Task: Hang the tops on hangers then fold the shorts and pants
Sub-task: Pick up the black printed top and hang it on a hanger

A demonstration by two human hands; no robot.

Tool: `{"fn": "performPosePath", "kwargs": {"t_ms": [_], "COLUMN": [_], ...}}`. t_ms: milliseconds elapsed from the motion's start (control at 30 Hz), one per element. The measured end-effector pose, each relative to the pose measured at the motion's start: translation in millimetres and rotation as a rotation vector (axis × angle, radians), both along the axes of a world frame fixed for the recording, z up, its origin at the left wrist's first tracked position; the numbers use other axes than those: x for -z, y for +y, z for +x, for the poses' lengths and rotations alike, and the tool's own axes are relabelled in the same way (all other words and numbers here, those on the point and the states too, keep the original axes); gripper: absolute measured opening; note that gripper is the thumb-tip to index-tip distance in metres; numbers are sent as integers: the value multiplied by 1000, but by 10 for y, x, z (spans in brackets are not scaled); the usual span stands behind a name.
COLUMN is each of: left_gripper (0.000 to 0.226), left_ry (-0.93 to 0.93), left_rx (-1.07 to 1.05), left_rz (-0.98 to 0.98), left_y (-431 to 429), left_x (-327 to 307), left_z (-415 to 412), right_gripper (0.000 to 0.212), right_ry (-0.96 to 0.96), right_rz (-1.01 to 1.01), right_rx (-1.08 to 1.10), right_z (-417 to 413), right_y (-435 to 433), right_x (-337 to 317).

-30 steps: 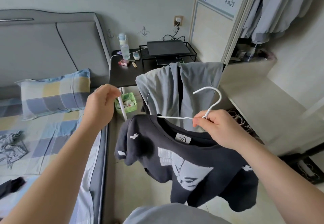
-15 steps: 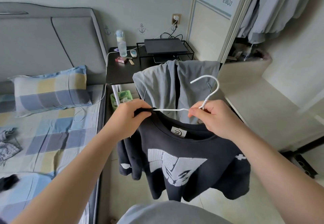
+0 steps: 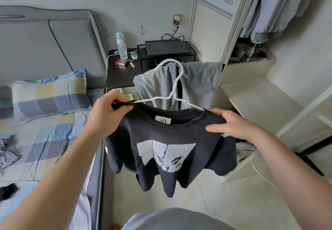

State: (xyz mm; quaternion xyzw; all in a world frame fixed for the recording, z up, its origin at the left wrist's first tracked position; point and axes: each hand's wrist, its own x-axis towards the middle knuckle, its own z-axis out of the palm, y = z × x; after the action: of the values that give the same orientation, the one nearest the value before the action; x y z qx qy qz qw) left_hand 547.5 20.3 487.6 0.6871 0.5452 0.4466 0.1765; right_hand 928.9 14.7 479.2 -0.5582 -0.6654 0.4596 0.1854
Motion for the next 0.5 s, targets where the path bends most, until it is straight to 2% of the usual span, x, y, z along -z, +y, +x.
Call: {"fn": "performPosePath", "kwargs": {"t_ms": [100, 400, 500], "left_gripper": [36, 45, 42], "left_ry": [-14, -33, -60], "left_rx": [-30, 8, 2], "left_rz": [12, -43, -83], "left_y": [74, 238, 253], "left_x": [-13, 61, 95], "left_z": [-131, -196, -167], "right_gripper": [15, 40, 43], "right_ry": [-72, 187, 364], "right_rz": [-80, 15, -104], "right_rx": [48, 252, 307], "right_z": [207, 146, 193], "right_y": [11, 26, 74], "right_x": [123, 174, 109]}}
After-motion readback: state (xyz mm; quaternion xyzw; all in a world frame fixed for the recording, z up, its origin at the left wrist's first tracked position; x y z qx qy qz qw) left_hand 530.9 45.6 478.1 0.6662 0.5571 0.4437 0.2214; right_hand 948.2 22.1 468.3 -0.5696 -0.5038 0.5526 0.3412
